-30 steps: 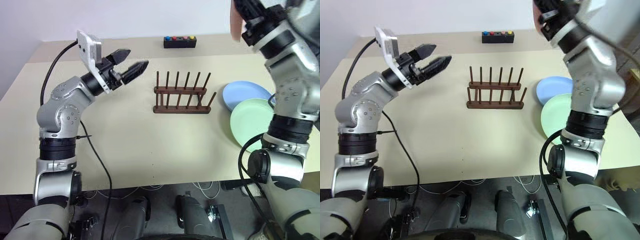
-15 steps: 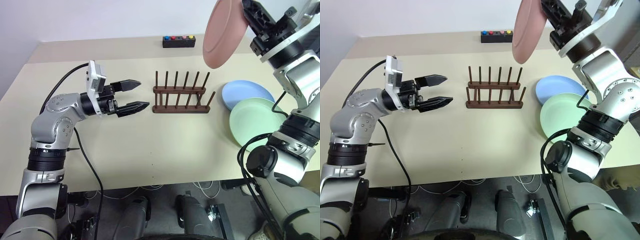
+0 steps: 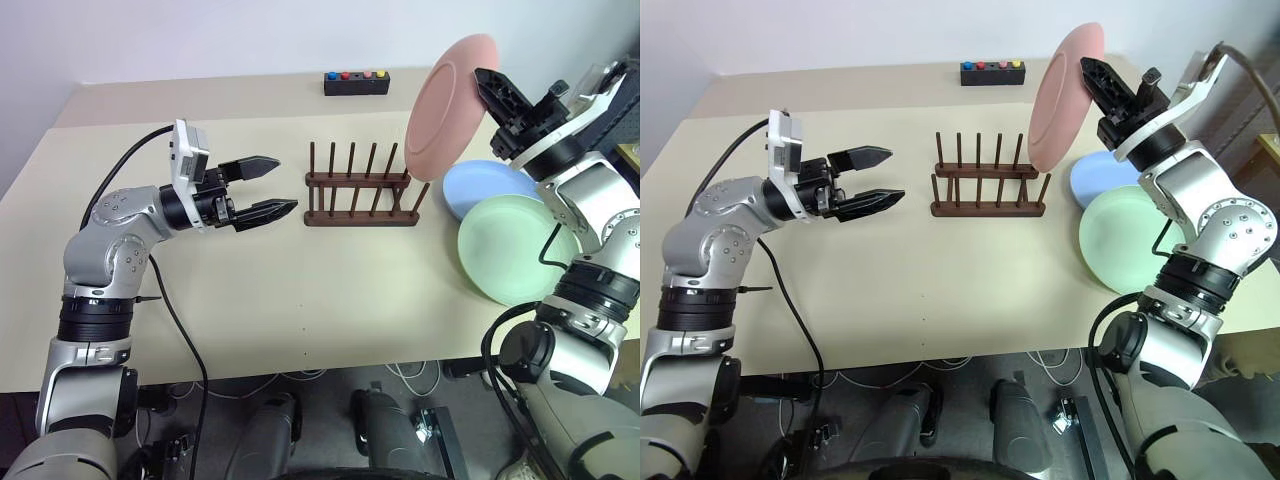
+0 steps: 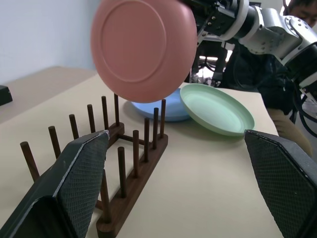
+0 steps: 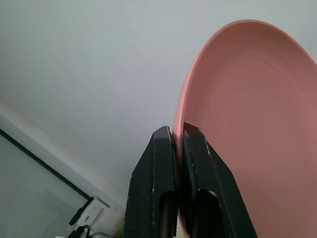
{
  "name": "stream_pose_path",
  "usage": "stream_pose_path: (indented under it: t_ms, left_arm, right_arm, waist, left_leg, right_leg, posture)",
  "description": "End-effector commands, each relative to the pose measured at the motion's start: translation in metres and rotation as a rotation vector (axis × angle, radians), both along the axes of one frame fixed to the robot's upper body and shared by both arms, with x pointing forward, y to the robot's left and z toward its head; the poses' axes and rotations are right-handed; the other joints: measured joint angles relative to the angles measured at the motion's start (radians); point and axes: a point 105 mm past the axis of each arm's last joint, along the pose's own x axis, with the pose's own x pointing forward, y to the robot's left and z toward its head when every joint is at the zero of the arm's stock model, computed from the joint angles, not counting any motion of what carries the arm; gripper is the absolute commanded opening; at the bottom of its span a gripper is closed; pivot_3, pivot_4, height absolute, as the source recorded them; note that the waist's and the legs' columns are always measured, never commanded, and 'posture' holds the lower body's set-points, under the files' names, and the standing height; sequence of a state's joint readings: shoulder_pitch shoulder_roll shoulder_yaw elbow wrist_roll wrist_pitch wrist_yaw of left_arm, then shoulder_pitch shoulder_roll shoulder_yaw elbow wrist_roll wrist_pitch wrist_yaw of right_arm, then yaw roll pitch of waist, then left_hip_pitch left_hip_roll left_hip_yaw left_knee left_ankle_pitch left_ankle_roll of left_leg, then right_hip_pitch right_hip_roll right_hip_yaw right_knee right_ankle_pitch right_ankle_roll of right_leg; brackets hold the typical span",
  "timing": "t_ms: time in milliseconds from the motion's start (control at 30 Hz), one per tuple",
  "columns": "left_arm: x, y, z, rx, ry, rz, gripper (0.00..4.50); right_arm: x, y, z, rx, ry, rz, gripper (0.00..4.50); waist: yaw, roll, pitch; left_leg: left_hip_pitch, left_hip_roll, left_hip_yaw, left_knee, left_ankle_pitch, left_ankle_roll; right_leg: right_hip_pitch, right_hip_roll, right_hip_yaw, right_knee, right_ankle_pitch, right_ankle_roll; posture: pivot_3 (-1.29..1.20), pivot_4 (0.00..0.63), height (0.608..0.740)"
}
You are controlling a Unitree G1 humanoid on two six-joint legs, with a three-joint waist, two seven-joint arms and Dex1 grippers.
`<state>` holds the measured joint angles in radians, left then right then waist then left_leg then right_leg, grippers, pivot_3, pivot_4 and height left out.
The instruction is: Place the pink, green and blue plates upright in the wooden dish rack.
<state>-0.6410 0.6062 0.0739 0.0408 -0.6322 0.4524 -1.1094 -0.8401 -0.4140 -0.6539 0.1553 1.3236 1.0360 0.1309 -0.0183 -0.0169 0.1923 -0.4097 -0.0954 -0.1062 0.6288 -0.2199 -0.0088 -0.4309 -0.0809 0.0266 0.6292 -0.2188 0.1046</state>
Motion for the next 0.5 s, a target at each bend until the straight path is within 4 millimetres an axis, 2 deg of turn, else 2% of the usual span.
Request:
stream_pose_path:
  t_ms: [33, 500]
  left_arm:
    - [-0.002, 0.005, 0.014, -0.009, -0.063, 0.011, 4.46]
    - [0.001, 0.008, 0.018, -0.011, -0.08, 0.041, 4.46]
  right_arm:
    - [-0.004, -0.002, 0.009, -0.005, -0.044, 0.003, 0.0]
    - [0.003, 0.008, -0.016, -0.149, -0.017, 0.011, 0.0]
  waist:
    - [0.0, 0.0, 0.0]
    - [0.0, 0.0, 0.0]
  left_leg:
    - [0.0, 0.0, 0.0, 0.0, 0.0, 0.0]
    - [0.0, 0.0, 0.0, 0.0, 0.0, 0.0]
  right_leg:
    - [0.0, 0.0, 0.0, 0.0, 0.0, 0.0]
    - [0.0, 0.001, 0.0, 0.0, 0.0, 0.0]
  posture:
    - [0.0, 0.15, 0.74]
    - [0.0, 0.15, 0.74]
